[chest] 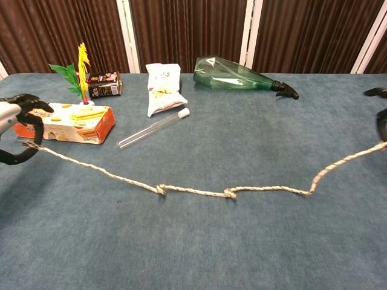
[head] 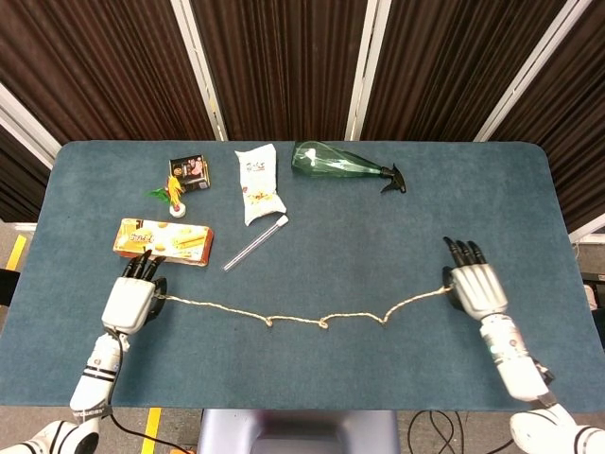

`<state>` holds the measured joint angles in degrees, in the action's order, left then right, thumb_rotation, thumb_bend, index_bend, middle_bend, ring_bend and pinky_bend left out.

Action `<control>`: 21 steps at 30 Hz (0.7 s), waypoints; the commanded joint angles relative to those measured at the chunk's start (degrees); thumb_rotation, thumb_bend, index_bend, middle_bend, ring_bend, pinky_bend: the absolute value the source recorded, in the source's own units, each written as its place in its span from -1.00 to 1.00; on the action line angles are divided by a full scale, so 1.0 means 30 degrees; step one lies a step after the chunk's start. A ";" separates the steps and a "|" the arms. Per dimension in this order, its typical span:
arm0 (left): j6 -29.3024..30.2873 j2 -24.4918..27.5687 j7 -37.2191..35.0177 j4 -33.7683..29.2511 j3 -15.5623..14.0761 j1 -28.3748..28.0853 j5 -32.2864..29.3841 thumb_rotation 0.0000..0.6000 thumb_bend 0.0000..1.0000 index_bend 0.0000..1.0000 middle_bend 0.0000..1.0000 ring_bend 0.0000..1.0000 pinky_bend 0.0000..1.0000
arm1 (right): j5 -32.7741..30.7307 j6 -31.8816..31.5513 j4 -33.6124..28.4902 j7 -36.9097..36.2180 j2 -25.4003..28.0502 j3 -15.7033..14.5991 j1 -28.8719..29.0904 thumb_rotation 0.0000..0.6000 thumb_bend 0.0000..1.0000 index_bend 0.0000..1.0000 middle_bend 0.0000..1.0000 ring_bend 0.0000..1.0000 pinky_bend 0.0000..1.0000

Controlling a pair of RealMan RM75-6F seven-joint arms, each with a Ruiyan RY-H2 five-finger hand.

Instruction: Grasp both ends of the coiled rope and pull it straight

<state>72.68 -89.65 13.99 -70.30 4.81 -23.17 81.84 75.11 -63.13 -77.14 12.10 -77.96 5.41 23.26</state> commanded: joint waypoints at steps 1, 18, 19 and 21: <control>-0.0040 0.0181 -0.0293 0.0303 0.0037 0.0124 -0.0195 1.00 -0.10 0.19 -0.73 -0.95 -0.70 | -0.0212 -0.0246 0.0407 -0.0731 0.0465 0.0006 -0.0417 1.00 0.19 0.62 -0.82 -1.00 -1.00; -0.0403 0.0286 -0.1864 0.2043 0.0074 0.0564 -0.0822 1.00 -0.10 0.19 -0.72 -0.95 -0.69 | -0.0600 0.0227 0.3284 -0.4025 0.0626 -0.0231 -0.1507 1.00 0.19 0.62 -0.82 -1.00 -1.00; -0.0392 0.0251 -0.1851 0.2148 0.0057 0.0593 -0.0828 1.00 -0.10 0.19 -0.72 -0.95 -0.69 | -0.0637 0.0292 0.3493 -0.4205 0.0537 -0.0223 -0.1546 1.00 0.19 0.62 -0.82 -1.00 -1.00; -0.0440 0.0143 -0.1829 0.2367 0.0038 0.0614 -0.0867 1.00 -0.10 0.19 -0.72 -0.95 -0.68 | -0.0666 0.0438 0.3862 -0.4428 0.0397 -0.0251 -0.1592 1.00 0.19 0.62 -0.82 -1.00 -1.00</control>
<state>71.44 -89.05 8.47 -63.48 4.98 -21.39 79.32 73.22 -62.15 -66.15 -0.79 -76.43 4.72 18.64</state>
